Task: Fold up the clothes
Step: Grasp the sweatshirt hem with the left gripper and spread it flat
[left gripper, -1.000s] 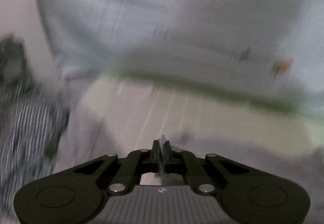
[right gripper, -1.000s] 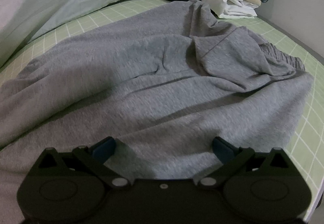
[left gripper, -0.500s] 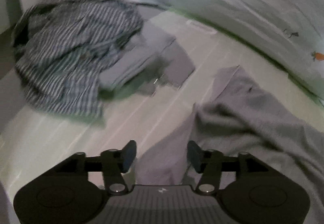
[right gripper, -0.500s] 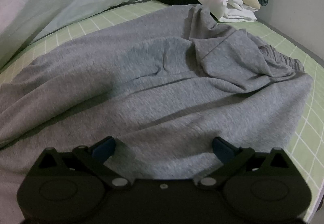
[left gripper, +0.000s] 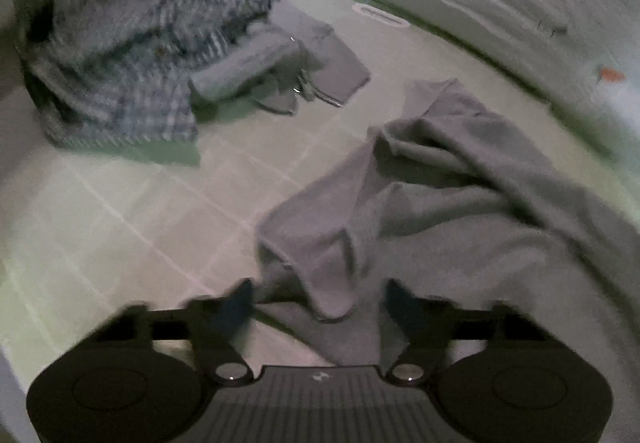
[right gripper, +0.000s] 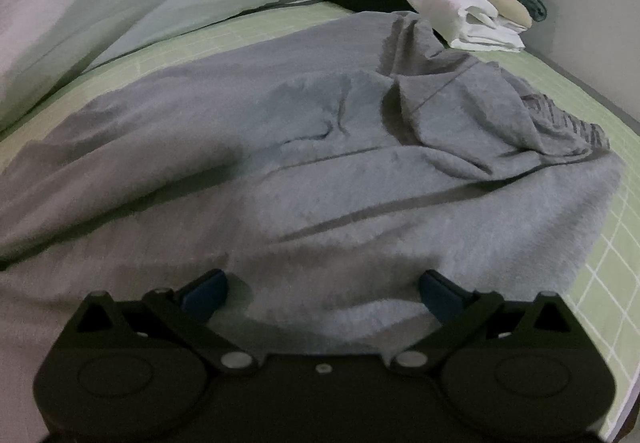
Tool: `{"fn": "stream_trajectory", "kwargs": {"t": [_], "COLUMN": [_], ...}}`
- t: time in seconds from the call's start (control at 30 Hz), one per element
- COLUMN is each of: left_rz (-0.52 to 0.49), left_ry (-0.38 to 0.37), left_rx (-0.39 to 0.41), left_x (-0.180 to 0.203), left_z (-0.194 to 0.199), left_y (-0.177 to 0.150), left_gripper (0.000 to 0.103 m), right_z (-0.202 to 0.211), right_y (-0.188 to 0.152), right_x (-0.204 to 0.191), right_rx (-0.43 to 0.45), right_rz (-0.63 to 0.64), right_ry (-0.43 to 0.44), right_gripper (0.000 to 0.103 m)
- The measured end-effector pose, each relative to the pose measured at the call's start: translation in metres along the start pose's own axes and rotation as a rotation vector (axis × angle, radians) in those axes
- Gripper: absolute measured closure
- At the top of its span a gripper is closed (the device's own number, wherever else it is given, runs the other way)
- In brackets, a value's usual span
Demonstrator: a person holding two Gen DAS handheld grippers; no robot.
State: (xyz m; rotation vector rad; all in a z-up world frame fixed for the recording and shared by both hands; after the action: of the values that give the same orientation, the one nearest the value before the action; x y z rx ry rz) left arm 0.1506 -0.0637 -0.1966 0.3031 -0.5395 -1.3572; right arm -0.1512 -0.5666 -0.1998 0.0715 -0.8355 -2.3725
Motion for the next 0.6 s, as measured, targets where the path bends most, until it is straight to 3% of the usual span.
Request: {"fn": "stream_trajectory", "kwargs": {"t": [0.03, 0.17, 0.4, 0.47, 0.6], "left_rz": [-0.017, 0.083, 0.125, 0.137, 0.150], "left_ry": [0.019, 0.029, 0.116, 0.141, 0.184], "left_rx": [0.010, 0.029, 0.049, 0.054, 0.069], "left_x": [-0.001, -0.028, -0.077, -0.091, -0.111], "left_z": [0.002, 0.016, 0.036, 0.042, 0.053], "left_y": [0.000, 0.005, -0.003, -0.005, -0.010], "left_gripper": [0.098, 0.098, 0.098, 0.093, 0.069], "right_z": [0.003, 0.016, 0.041, 0.048, 0.055], "right_y": [-0.002, -0.016, -0.044, -0.052, -0.060], "right_x": [-0.001, -0.003, -0.004, -0.006, -0.002], "right_rx": [-0.001, -0.007, -0.008, -0.008, -0.009], "right_rz": [0.009, 0.034, 0.109, 0.115, 0.140], "right_ry": [0.007, 0.033, 0.066, 0.084, 0.120], "right_gripper": [0.000, 0.000, 0.000, 0.000, 0.000]}}
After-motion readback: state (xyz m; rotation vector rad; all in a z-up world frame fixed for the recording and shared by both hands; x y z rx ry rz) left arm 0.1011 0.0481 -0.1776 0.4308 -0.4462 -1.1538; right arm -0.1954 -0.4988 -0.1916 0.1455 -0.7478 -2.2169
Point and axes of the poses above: each gripper's, at about its wrist camera, not at the fingertips, and z roughly against the way its jaws point, x to its right, y to its top, the point moved 7 cm from there along -z, roughly the way its jaws point, and after that the axes turned 14 degrees about z, right-handed, at the moved point
